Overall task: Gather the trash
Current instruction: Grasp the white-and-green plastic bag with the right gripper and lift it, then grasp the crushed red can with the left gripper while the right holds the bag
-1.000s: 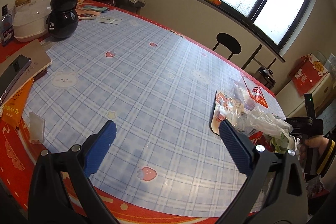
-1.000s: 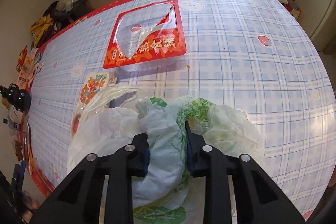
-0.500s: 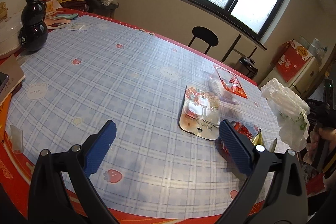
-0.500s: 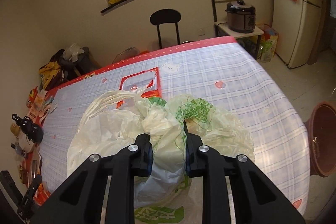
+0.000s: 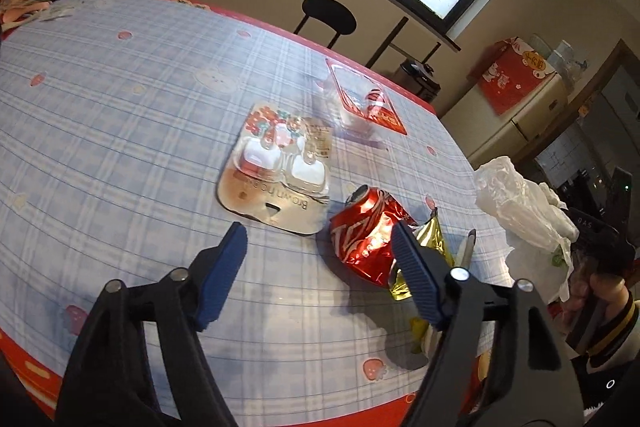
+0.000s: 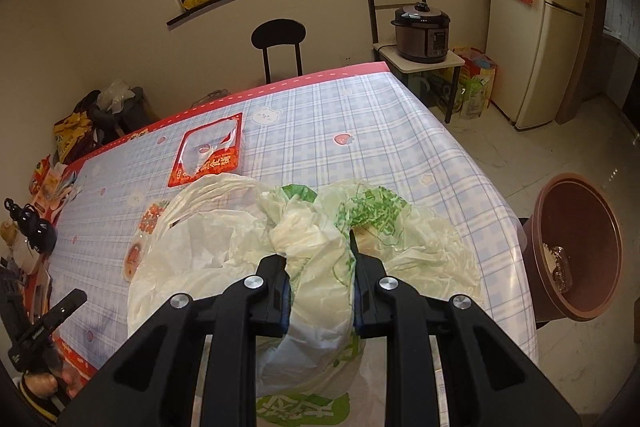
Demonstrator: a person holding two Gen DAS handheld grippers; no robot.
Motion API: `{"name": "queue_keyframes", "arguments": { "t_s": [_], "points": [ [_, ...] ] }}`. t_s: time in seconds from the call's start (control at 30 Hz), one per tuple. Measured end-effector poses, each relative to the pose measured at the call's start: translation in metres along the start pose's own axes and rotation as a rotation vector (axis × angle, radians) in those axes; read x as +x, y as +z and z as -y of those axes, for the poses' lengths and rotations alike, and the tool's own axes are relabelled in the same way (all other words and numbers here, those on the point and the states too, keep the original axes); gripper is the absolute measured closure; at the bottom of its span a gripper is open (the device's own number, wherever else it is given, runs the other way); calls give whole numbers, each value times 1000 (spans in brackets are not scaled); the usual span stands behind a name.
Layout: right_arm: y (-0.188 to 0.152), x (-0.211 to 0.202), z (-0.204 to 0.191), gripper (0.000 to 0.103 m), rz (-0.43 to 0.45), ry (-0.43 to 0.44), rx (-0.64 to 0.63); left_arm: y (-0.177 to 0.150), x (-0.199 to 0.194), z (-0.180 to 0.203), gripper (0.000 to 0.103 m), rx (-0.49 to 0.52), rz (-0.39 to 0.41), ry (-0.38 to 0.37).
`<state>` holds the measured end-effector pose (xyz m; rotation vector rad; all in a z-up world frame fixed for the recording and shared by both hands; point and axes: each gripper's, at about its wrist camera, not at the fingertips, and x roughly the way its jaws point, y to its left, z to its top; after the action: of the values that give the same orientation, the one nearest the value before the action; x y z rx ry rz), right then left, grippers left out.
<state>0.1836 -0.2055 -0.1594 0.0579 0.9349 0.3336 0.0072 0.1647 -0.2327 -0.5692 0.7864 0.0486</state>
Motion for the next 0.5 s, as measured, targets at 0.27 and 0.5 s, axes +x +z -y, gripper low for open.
{"name": "queue_keyframes", "arguments": {
  "t_s": [0.27,0.5],
  "points": [
    [-3,-12,29,81,-4,-6,20,10,62,36,34,125,-64,-17],
    [-5,-16,44,80,-3,-5,38,28,100,53,53,212,-89,-8]
  ]
}}
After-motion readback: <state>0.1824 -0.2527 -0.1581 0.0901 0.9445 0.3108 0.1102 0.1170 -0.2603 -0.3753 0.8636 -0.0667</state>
